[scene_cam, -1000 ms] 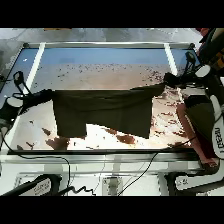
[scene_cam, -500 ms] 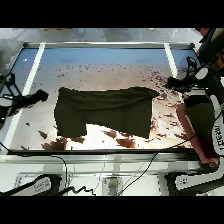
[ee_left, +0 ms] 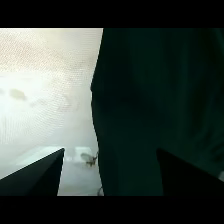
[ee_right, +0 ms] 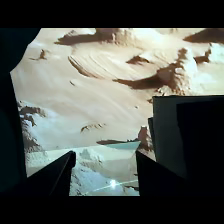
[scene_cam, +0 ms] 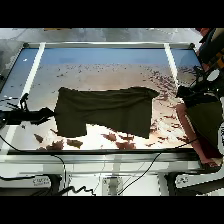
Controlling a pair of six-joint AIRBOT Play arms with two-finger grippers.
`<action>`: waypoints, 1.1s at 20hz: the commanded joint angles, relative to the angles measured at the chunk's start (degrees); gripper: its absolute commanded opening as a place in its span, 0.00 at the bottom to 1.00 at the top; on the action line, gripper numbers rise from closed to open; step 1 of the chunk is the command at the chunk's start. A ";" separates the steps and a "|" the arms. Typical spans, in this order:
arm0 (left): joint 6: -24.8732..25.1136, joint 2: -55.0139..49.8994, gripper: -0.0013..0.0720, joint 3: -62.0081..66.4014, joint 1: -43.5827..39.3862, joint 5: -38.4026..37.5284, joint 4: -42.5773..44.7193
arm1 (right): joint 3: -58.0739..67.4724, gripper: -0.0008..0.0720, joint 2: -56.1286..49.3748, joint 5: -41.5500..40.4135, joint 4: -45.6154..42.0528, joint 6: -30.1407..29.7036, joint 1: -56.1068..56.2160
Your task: Fold the clothes and pants, and hang the long-sleeved shirts on hangers.
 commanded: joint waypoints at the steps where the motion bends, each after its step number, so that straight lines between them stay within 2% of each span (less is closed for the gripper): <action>1: 6.99 -4.02 0.85 0.07 -0.74 1.42 -6.40 | 0.02 0.58 0.04 1.07 1.88 -0.15 -0.22; 3: 6.97 -4.09 0.85 0.07 -1.20 5.55 -6.97 | 0.02 0.57 0.04 1.07 2.27 -0.15 -0.22; 4: 6.97 -4.11 0.81 0.07 -1.49 7.48 -6.97 | 0.02 0.57 0.04 1.07 2.25 -0.15 -0.22; 7: 7.04 -4.11 0.58 0.07 -2.86 9.86 -7.39 | 0.02 0.57 0.04 0.92 2.23 -0.17 -0.22; 10: 11.34 -4.11 0.41 0.07 -5.11 10.19 -7.43 | 0.02 0.57 0.04 0.39 2.29 -0.13 -0.22; 11: 12.48 -4.11 0.24 0.07 -5.68 10.27 -7.41 | 0.02 0.56 0.04 0.79 2.45 -0.13 -0.22; 12: 13.03 -4.11 0.13 0.07 -5.88 10.51 -7.43 | 0.02 0.49 0.04 1.77 2.67 -0.15 -0.22; 13: 12.98 -4.09 0.05 0.07 -5.90 11.15 -7.43 | 0.02 0.20 0.04 3.23 2.71 -0.15 -0.22; 14: 12.98 -4.04 0.04 0.15 -5.75 11.28 -7.67 | 0.02 0.05 0.04 5.20 2.67 -0.28 -0.22; 18: 13.00 -1.57 0.04 0.85 -5.42 10.95 -7.17 | -3.85 0.04 0.37 22.01 4.87 -8.98 -0.39; 22: 12.98 2.51 0.04 0.83 -5.44 10.91 -7.17 | -21.11 0.04 2.64 19.50 20.33 -12.35 0.17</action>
